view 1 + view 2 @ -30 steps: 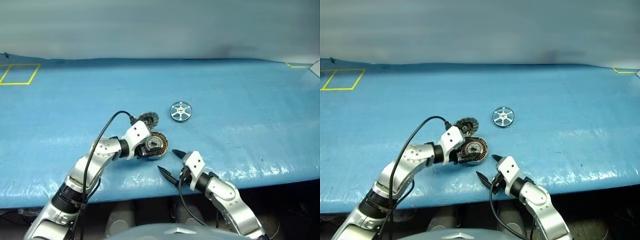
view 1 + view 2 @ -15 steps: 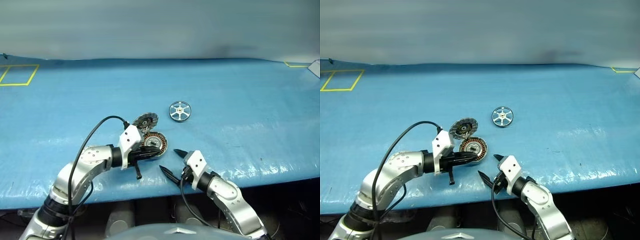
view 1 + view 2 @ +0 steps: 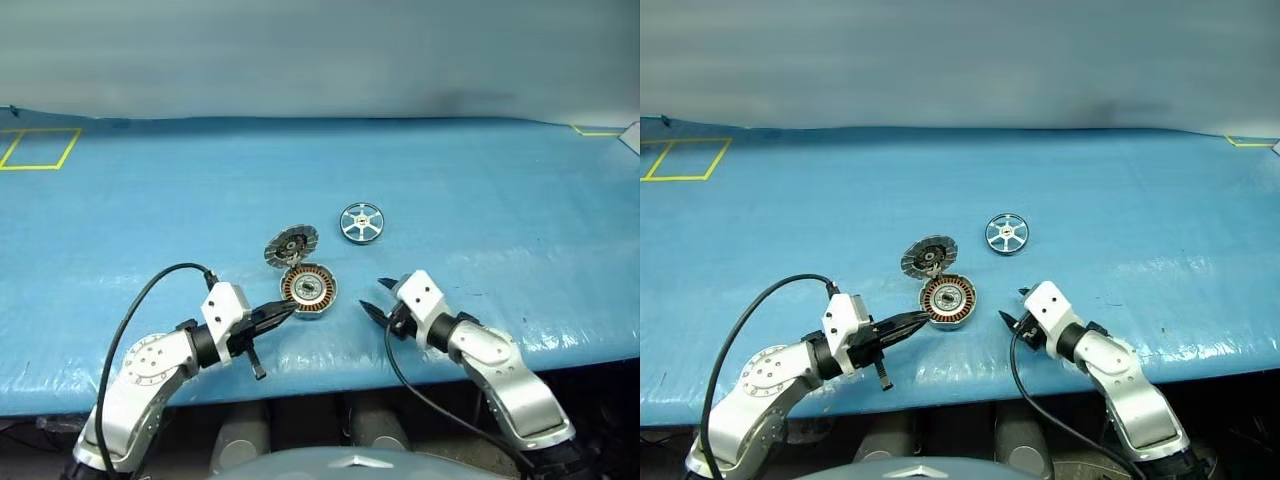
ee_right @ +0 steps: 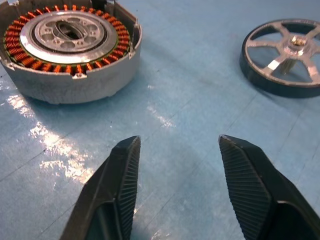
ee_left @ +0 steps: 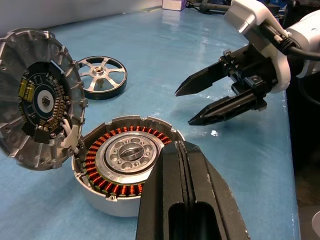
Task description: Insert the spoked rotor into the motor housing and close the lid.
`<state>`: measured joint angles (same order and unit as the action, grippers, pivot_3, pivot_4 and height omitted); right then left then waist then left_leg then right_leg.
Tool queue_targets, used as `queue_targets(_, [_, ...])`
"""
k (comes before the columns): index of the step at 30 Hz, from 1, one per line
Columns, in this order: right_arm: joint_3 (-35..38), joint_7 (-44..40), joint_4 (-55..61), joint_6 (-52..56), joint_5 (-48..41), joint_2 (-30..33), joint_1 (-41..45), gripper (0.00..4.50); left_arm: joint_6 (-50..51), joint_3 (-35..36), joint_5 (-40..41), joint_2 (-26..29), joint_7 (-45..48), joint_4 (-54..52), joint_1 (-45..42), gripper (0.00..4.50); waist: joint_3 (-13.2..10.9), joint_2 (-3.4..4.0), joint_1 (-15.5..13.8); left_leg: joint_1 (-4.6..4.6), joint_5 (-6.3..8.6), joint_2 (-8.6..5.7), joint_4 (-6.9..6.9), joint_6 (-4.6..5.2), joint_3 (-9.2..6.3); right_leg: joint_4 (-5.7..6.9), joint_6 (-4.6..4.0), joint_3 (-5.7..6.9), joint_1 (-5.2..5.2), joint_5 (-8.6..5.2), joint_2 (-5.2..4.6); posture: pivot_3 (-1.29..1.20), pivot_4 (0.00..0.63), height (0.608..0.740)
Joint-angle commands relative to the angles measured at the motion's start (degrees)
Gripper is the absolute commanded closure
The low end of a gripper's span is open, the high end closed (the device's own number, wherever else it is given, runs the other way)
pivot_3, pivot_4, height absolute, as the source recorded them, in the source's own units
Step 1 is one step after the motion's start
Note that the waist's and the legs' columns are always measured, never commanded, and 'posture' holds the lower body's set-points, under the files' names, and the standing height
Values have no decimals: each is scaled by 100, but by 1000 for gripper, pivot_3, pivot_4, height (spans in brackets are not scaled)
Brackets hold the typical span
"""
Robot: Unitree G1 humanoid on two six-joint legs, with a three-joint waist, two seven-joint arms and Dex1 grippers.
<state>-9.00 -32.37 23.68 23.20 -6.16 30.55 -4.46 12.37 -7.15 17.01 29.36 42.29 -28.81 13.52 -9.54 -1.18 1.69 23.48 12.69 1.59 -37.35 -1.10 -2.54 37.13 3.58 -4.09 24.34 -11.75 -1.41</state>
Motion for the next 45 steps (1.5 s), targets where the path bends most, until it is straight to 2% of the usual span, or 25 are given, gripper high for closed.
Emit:
queue_targets(1, [48,-177,421,163,-115,81,466,2949,-690,53,-281,-100,-131,133,250,4500,0,0,21,0,0,0,0,0,3,-1,0,-3,1,0,0,0,150,740])
queue_targets(5, [-149,-470,511,296,-225,91,880,4312,-1095,34,-519,-190,-292,330,436,4500,1,-4,21,1,0,0,-1,0,3,-2,0,-2,1,0,0,0,150,740])
queue_targets(6, [-244,-561,493,312,-221,97,1014,4489,-1209,34,-596,-204,-336,395,471,4500,1,-3,21,3,0,0,-1,0,-1,-2,0,1,1,0,0,0,150,740])
queue_targets(13, [-954,-782,-271,248,116,-146,1882,4489,-2001,131,-707,-467,-537,889,578,4500,1,-3,39,1,0,0,-1,1,3,-3,0,-1,1,0,0,0,150,740])
queue_targets(21, [-1521,-984,-1307,-31,560,-398,2502,4489,-2217,48,-668,-586,-538,1232,593,4500,1,-2,36,4,1,-1,0,2,2,-1,-1,0,3,2,0,0,150,740])
queue_targets(45, [-1782,-1571,-1256,-68,463,-698,2461,4489,-2170,-100,-638,-729,-442,1396,534,4500,2,-1,45,2,1,1,1,2,1,1,-1,1,4,2,1,0,150,740])
